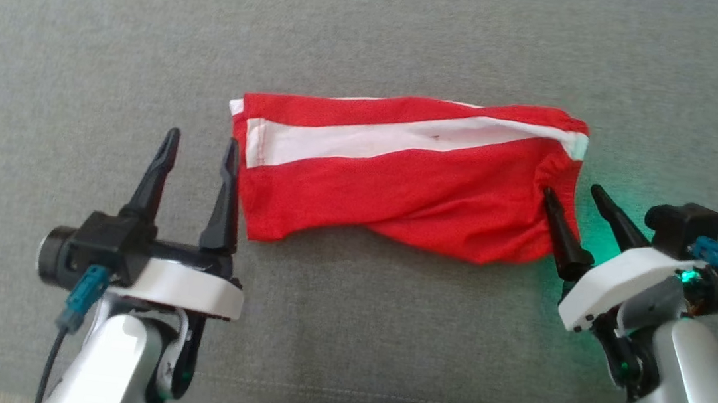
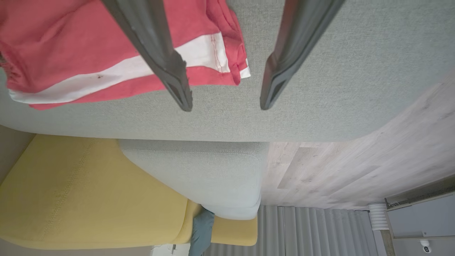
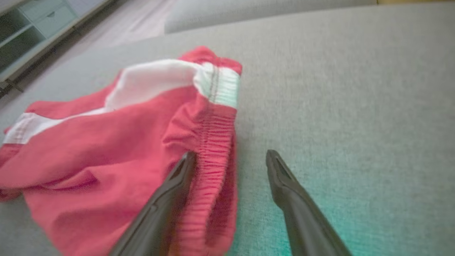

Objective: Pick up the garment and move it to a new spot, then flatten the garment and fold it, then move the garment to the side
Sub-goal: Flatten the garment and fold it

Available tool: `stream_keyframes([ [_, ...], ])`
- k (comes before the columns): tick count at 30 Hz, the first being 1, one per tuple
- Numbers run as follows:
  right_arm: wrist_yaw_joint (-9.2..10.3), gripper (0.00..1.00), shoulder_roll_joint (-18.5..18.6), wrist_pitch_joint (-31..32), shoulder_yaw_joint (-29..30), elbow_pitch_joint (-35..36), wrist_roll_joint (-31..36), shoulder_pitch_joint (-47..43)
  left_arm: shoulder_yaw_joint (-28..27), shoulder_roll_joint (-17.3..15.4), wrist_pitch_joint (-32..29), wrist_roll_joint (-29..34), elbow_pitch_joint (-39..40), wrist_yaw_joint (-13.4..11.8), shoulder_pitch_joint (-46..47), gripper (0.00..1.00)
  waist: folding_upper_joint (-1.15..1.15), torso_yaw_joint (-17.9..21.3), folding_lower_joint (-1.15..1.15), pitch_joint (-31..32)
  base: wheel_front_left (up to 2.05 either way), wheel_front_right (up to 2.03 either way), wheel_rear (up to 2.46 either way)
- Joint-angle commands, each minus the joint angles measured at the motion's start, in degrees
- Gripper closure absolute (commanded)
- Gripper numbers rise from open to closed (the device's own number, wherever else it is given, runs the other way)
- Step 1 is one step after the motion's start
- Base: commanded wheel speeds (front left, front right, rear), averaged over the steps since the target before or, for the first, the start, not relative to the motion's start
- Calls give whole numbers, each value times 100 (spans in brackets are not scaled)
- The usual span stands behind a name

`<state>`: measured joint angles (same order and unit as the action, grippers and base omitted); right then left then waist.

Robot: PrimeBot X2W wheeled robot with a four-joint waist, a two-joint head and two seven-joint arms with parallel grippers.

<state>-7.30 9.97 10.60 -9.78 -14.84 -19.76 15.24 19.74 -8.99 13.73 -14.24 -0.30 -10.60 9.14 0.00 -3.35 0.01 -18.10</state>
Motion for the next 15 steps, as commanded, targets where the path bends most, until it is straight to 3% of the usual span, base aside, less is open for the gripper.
stream_keyframes([
  [1,-19,0,18,-4,-119,64,-100,147,-162,-37,60,43,141,13,222,0,0,-73,-1,-71,0,0,0],
  [5,-19,0,-18,121,-280,-350,-351,342,-129,7,82,52,74,34,296,0,0,-114,-1,-109,0,0,0],
  [6,-19,27,-19,173,-327,-412,-449,361,-132,9,87,51,61,39,309,0,0,-118,-1,-113,0,0,0],
  [7,-19,100,7,179,-360,-446,-489,383,-136,8,91,52,50,41,315,0,0,-117,-1,-112,0,0,0],
  [15,-19,100,225,57,-457,-355,-1000,243,-155,25,111,61,13,18,301,0,0,-49,-1,-59,0,0,0],
])
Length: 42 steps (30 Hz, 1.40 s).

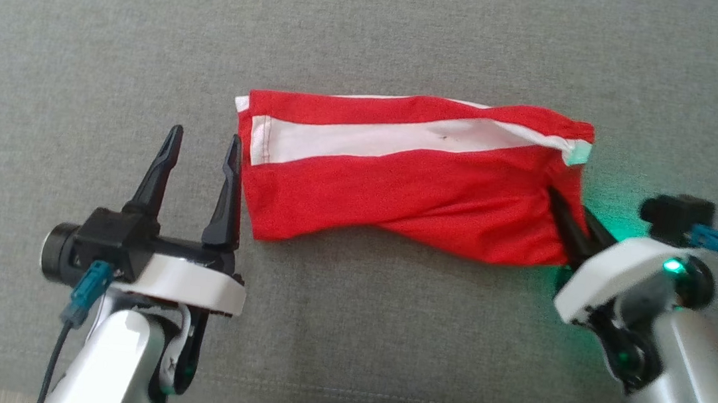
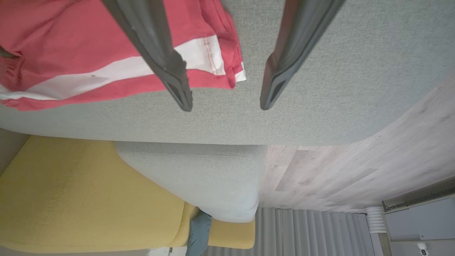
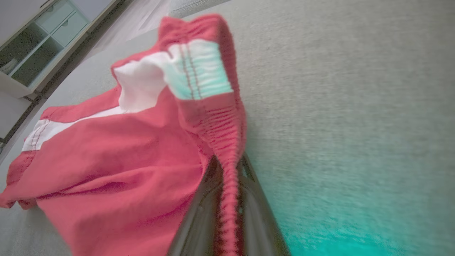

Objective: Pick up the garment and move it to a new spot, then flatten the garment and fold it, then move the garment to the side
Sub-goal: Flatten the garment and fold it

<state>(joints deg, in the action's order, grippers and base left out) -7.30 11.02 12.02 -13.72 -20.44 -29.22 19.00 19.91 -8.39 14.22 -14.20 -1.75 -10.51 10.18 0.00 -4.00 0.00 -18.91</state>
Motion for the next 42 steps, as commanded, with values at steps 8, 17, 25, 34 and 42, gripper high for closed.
stream_keyframes([
  [8,-19,100,751,-254,556,491,-288,-756,-204,-59,69,23,119,9,136,0,0,119,0,162,0,0,0],
  [17,-19,100,912,580,341,1546,-1537,-817,-202,-88,72,14,125,-11,84,0,0,236,0,283,0,0,0],
  [25,-19,100,580,1803,289,2466,-3216,-583,-104,-68,72,14,108,17,108,0,0,132,0,325,0,0,0],
  [34,-19,100,-438,2221,-467,1462,-3407,136,-6,30,74,-26,20,57,193,0,0,-213,0,238,0,0,0],
  [42,-19,100,-669,1305,-1157,546,-2937,692,23,113,76,-22,-45,106,257,0,0,-390,0,147,0,0,0],
])
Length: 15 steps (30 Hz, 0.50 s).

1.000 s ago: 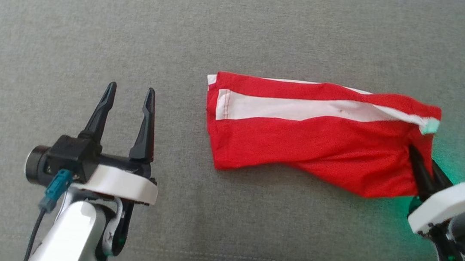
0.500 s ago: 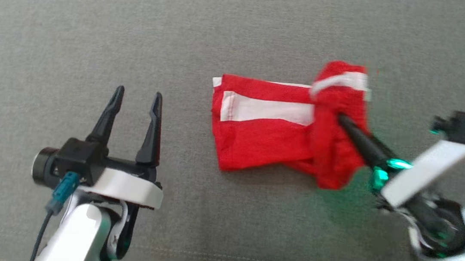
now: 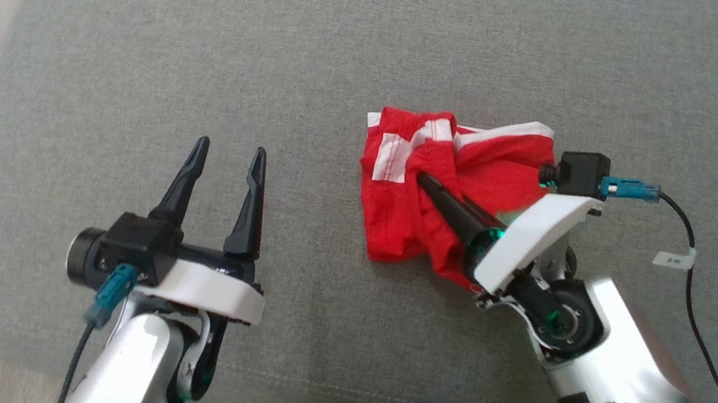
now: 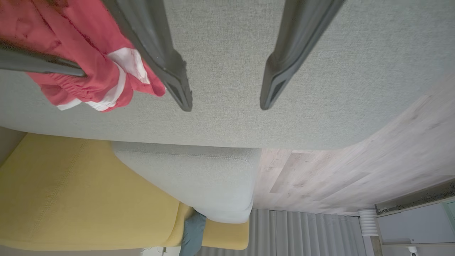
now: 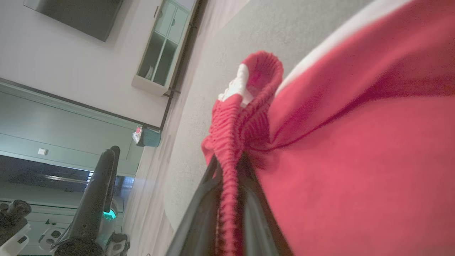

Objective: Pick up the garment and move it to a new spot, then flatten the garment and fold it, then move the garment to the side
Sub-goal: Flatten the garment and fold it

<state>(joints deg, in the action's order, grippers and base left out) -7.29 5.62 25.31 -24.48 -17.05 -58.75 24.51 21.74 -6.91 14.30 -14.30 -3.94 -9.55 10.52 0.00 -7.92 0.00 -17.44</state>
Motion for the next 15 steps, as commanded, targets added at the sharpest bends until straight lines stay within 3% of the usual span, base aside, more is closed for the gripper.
stream_keyframes([
  [1,-20,100,-127,-179,-156,177,61,193,-162,-29,69,-5,173,12,225,0,0,1,0,-5,0,0,0],
  [4,-20,100,-77,-538,-449,40,204,310,-176,-20,69,17,170,23,233,0,0,12,0,-9,0,0,0],
  [5,-20,92,-50,-662,-558,-1,264,345,-181,-18,69,23,165,29,236,0,0,17,0,-8,0,0,0],
  [6,-20,56,-28,-813,-648,-23,304,372,-185,-16,69,29,160,35,239,0,0,23,0,-5,0,0,0],
  [7,-20,0,4,-988,-727,-44,370,403,-188,-13,69,34,157,41,240,0,0,29,0,0,0,0,0],
  [15,-20,0,475,-2753,-1282,38,1534,659,-253,-10,69,72,126,12,193,0,0,156,0,66,0,0,0],
])
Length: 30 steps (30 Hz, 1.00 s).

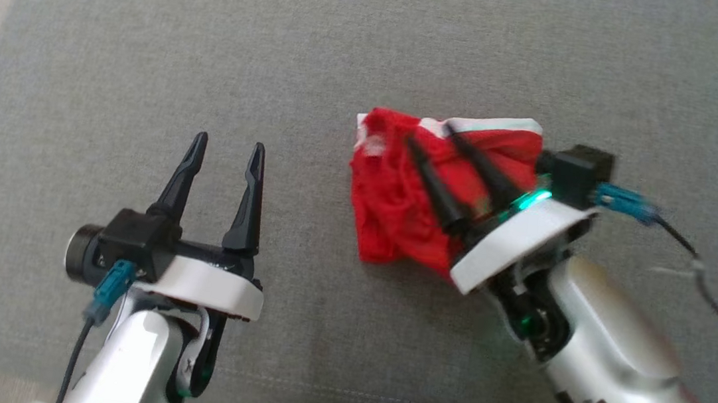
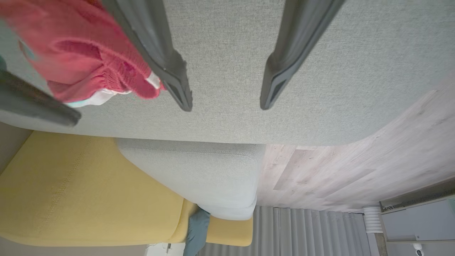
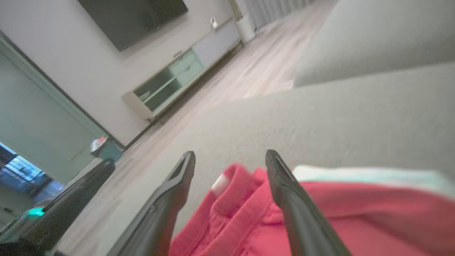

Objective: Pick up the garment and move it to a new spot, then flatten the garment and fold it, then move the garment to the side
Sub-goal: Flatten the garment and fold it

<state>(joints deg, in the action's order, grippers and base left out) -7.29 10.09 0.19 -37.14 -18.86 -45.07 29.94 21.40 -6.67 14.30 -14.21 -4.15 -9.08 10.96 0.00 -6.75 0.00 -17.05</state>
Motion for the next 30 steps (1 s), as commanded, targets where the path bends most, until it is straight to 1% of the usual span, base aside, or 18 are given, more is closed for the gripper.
stream_keyframes([
  [1,-20,0,116,-483,45,223,381,126,-230,-38,69,68,144,-46,135,0,0,65,0,45,0,0,0],
  [4,-20,0,332,-1027,417,249,979,33,-265,-64,70,68,144,-71,90,0,0,158,0,105,0,0,0],
  [5,-20,0,387,-1113,593,273,1143,-47,-277,-78,70,67,141,-77,75,0,0,193,0,126,0,0,0],
  [6,-20,0,387,-1113,593,273,1143,-47,-277,-78,70,67,141,-77,75,0,0,193,0,126,0,0,0],
  [8,-20,0,492,-1216,984,375,1445,-260,-297,-112,70,65,144,-88,50,0,0,266,0,166,0,0,0],
  [13,-20,0,679,-1222,2070,807,2165,-1055,-332,-185,39,54,162,-135,-28,0,0,435,0,280,0,0,0],
  [16,-20,0,628,-1085,2697,1209,2484,-1650,-364,-242,-10,34,171,-161,-89,0,0,527,0,360,0,0,0],
  [18,-20,0,535,-965,2996,1516,2640,-2010,-396,-279,-44,13,186,-183,-132,0,0,579,0,404,0,0,0],
  [23,-20,0,283,-638,3215,2093,2862,-2535,-494,-353,-94,-59,194,-254,-270,0,0,686,0,581,0,0,0],
  [30,-20,0,26,-312,3297,2469,2992,-3004,-603,-483,-107,-145,172,-322,-592,0,0,766,0,980,0,0,0],
])
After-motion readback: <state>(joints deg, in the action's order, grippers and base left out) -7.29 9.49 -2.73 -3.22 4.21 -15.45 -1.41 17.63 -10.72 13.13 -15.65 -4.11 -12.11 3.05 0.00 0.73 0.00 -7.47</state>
